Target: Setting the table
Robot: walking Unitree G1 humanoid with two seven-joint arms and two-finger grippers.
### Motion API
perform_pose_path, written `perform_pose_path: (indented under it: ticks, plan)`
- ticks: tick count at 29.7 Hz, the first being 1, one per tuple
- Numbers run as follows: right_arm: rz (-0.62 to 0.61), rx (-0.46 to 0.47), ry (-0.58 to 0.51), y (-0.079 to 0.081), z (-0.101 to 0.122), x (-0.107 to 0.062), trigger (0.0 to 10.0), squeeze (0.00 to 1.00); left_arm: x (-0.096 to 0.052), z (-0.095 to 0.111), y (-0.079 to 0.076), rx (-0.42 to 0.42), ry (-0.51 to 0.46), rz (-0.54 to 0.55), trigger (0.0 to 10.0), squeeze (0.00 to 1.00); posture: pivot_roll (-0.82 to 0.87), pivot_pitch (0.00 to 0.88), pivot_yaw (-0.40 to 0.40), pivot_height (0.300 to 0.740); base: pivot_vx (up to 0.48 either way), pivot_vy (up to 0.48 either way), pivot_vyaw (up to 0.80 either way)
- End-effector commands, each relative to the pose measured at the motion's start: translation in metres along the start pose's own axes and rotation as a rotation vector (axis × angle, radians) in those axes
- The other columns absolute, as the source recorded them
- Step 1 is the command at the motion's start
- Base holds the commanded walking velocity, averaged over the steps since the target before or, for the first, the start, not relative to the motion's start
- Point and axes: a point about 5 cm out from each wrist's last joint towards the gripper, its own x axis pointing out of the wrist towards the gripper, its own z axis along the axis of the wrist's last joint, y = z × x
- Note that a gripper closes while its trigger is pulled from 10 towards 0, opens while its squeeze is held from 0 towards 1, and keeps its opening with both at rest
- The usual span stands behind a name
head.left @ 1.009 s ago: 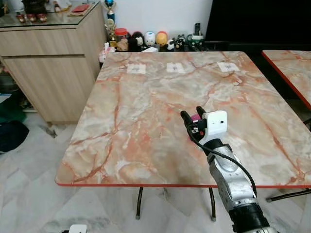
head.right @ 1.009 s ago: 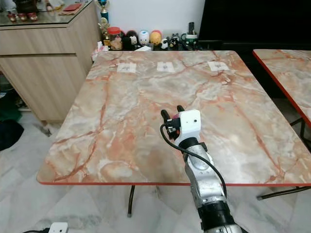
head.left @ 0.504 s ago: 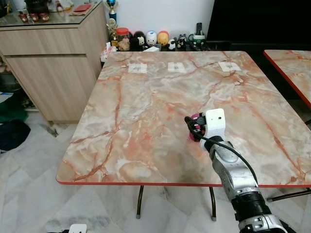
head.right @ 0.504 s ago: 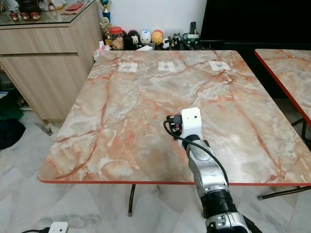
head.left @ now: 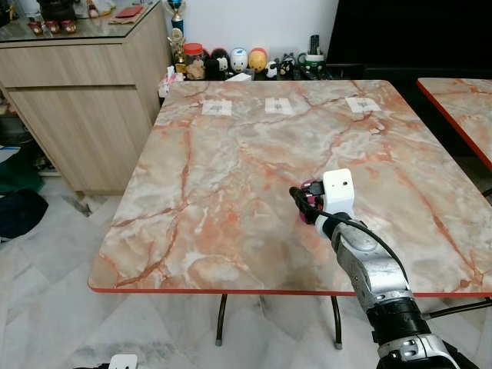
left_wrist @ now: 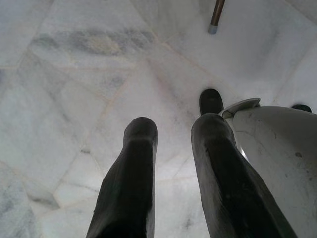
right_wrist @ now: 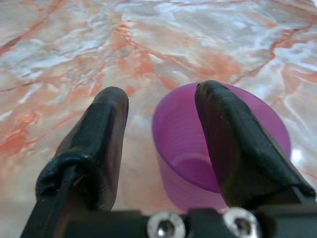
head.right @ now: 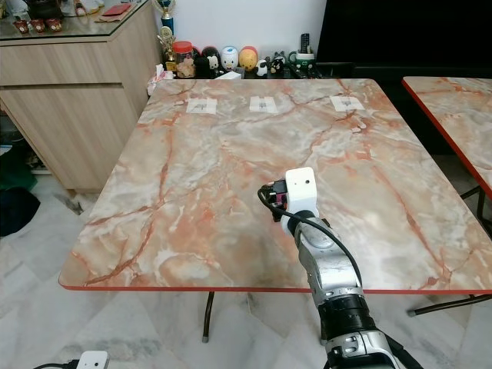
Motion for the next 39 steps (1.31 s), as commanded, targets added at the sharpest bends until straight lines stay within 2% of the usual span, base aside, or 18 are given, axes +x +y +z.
perform_pose_path:
  ticks: [1, 2, 3, 4, 5, 17, 31, 32, 33, 34, 39]
  plan:
    - [0.017, -0.005, -0.018, 0.0020, 0.0088, 0.0012, 2.2, 0.00, -0.0011, -0.0036, 0.0032, -0.011, 0.016, 0.009, 10.0, 0.00, -0.05, 0.048, 0.024, 0.740, 0.000, 0.000, 0.00]
    - [0.020, -0.010, -0.014, 0.0019, 0.0091, 0.0016, 0.0, 0.00, -0.0011, -0.0037, 0.0031, -0.011, 0.016, 0.009, 10.0, 0.00, -0.04, 0.047, 0.024, 0.740, 0.000, 0.000, 0.00]
    - [0.022, -0.012, -0.010, 0.0017, 0.0094, 0.0019, 0.0, 0.00, -0.0011, -0.0037, 0.0031, -0.011, 0.017, 0.008, 10.0, 0.00, -0.04, 0.047, 0.024, 0.740, 0.000, 0.000, 0.00]
    - [0.024, -0.019, -0.001, 0.0015, 0.0094, 0.0023, 6.6, 0.00, -0.0011, -0.0038, 0.0030, -0.012, 0.017, 0.008, 10.0, 0.00, -0.04, 0.048, 0.023, 0.740, 0.000, 0.000, 0.00]
    - [0.022, -0.023, 0.004, 0.0011, 0.0094, 0.0025, 10.0, 0.00, -0.0011, -0.0038, 0.0030, -0.012, 0.016, 0.008, 10.0, 0.00, -0.04, 0.047, 0.023, 0.740, 0.000, 0.000, 0.00]
    - [0.002, -0.020, 0.053, -0.0011, 0.0071, 0.0066, 10.0, 0.00, -0.0010, -0.0038, 0.0027, -0.014, 0.017, 0.007, 10.0, 0.00, -0.04, 0.047, 0.021, 0.740, 0.000, 0.000, 0.00]
    - [0.035, -0.026, 0.113, 0.0029, 0.0042, 0.0095, 10.0, 0.00, -0.0011, -0.0041, 0.0029, -0.014, 0.018, 0.007, 10.0, 0.00, -0.04, 0.045, 0.021, 0.740, 0.000, 0.000, 0.00]
    - [0.040, -0.027, 0.116, 0.0035, 0.0035, 0.0093, 6.0, 0.00, -0.0011, -0.0042, 0.0028, -0.014, 0.018, 0.006, 10.0, 0.00, -0.04, 0.045, 0.020, 0.740, 0.000, 0.000, 0.00]
    - [0.046, -0.028, 0.118, 0.0042, 0.0029, 0.0090, 0.4, 0.00, -0.0011, -0.0043, 0.0027, -0.015, 0.018, 0.006, 10.0, 0.00, -0.04, 0.045, 0.019, 0.740, 0.000, 0.000, 0.00]
    - [0.047, -0.028, 0.119, 0.0043, 0.0027, 0.0089, 0.0, 0.00, -0.0011, -0.0043, 0.0027, -0.015, 0.019, 0.006, 10.0, 0.00, -0.04, 0.046, 0.019, 0.740, 0.000, 0.000, 0.00]
    - [0.050, -0.030, 0.126, 0.0046, 0.0017, 0.0090, 0.0, 0.00, -0.0011, -0.0044, 0.0024, -0.016, 0.019, 0.004, 10.0, 0.00, -0.04, 0.045, 0.018, 0.740, 0.000, 0.000, 0.00]
